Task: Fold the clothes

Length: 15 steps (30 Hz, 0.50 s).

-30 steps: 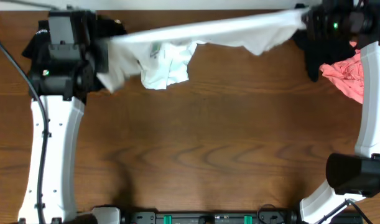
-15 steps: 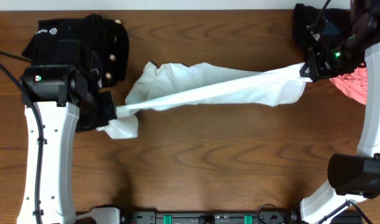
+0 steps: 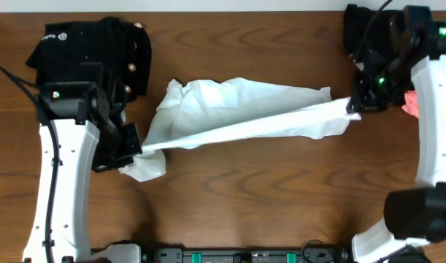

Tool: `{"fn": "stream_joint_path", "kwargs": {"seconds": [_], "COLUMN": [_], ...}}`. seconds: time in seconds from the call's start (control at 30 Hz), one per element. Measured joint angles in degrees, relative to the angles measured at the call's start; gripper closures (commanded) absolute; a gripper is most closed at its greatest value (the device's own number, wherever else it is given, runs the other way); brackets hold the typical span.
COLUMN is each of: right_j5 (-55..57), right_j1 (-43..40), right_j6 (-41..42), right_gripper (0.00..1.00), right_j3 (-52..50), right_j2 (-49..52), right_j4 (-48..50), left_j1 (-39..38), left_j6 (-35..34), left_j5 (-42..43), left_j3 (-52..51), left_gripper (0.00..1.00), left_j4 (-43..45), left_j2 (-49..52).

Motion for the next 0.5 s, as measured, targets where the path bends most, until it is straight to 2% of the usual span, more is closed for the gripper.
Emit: {"fn": "stream_joint_path", "kwargs": {"seconds": [0.27,0.5], "right_j5": [2.2,2.1], "right_j1": [0.5,0.5], "right_j6": [4.5,6.2], "right_gripper": [0.99,0.98], "right_j3": [-14.2,-29.7], "right_j2": [-16.5,-19.4], "right_j4": [0.2,2.8], "left_j1": [-4.0,-5.9], "left_j6": [-4.6,-6.6], "left_j5": [0.0,2.2], "left_j3": [-10.7,-18.3], "left_gripper": [0.94,0.94], "left_j4": [1.3,2.8], "left_j2": [-12.2,-14.3]}}
